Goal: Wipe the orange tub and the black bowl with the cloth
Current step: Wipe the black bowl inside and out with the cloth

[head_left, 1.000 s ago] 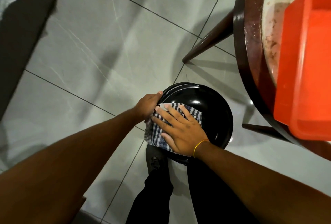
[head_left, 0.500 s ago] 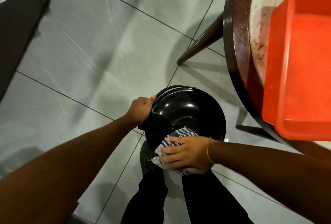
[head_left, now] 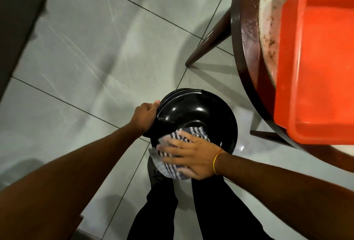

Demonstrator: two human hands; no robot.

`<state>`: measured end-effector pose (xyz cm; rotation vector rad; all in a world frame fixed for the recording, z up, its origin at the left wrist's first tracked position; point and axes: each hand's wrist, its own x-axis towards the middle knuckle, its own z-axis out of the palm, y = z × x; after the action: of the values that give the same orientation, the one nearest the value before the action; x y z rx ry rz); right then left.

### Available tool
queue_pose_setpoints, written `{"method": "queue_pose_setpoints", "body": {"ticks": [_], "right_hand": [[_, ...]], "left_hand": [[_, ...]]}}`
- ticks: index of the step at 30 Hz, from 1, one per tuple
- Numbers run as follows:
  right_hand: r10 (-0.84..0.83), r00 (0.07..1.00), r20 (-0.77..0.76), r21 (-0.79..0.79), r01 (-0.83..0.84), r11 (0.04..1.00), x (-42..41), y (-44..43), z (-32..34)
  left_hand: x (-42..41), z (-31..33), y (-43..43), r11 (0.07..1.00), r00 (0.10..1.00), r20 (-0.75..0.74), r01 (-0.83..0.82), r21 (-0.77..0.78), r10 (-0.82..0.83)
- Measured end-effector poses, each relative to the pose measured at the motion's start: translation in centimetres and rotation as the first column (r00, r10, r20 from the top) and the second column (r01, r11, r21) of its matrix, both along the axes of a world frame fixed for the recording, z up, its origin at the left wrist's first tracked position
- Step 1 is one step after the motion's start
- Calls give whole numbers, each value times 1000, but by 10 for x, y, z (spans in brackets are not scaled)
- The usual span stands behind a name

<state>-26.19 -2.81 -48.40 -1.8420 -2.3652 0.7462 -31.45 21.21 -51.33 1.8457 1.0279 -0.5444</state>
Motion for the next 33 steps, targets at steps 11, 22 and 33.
{"method": "queue_pose_setpoints", "body": {"ticks": [11, 22, 33], "right_hand": [[-978, -41, 204, 17, 999, -38, -31, 62, 16], [94, 995, -42, 0, -94, 996, 16, 13, -3], [409, 910, -65, 128, -398, 908, 22, 18, -7]], "left_hand": [[3, 1, 2, 1000, 999, -34, 3, 9, -3], [6, 5, 2, 1000, 999, -28, 17, 7, -17], [0, 0, 1, 1000, 1000, 27, 14, 16, -15]]}}
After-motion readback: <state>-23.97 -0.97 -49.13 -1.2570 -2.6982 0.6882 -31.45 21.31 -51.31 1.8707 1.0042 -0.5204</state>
